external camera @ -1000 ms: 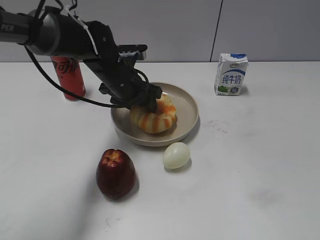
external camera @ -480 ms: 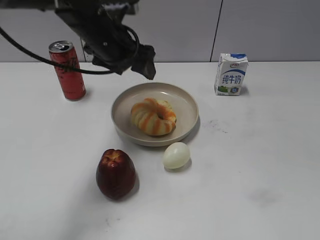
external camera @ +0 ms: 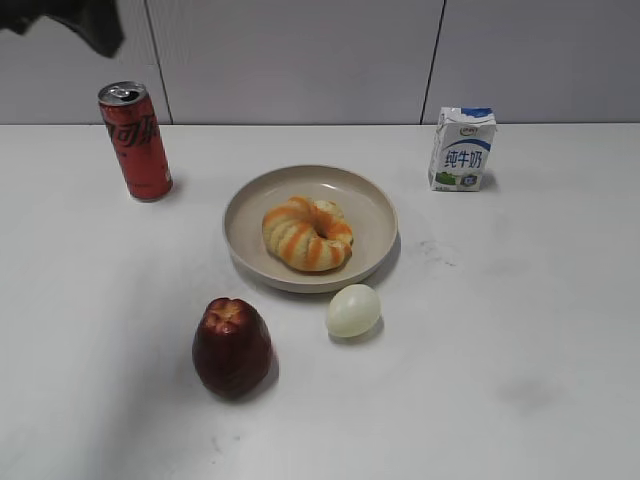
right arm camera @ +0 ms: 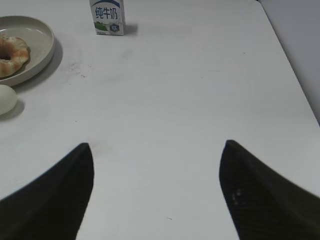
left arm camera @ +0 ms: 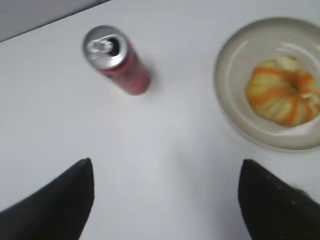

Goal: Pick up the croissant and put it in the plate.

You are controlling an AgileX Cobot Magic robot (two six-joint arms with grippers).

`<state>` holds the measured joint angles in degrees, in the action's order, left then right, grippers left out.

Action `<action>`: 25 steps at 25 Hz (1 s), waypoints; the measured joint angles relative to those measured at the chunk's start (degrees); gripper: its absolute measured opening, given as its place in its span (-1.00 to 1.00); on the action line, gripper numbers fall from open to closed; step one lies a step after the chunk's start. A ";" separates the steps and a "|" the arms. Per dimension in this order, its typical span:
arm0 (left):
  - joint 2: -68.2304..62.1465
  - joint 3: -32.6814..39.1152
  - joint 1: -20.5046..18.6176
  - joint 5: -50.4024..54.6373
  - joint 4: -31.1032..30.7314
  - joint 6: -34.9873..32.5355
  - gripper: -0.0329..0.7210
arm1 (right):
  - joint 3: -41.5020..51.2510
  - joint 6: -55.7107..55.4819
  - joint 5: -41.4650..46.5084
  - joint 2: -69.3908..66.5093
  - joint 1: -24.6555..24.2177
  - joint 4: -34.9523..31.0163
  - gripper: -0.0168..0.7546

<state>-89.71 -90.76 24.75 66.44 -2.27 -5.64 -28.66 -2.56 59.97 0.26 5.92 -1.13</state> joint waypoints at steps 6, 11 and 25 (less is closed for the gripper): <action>7.36 10.29 -12.35 1.93 -1.40 0.30 0.88 | 0.00 0.00 0.00 0.00 0.00 0.00 0.58; 18.67 28.99 -20.41 -1.98 2.98 0.49 0.86 | 0.00 0.00 0.00 0.00 0.00 0.00 0.58; 69.91 60.18 -21.17 -9.97 7.55 0.49 0.78 | 0.00 0.00 0.00 0.00 0.00 0.00 0.58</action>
<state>-19.80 -30.58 3.58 56.48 5.28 -5.16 -28.66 -2.56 59.97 0.26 5.92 -1.13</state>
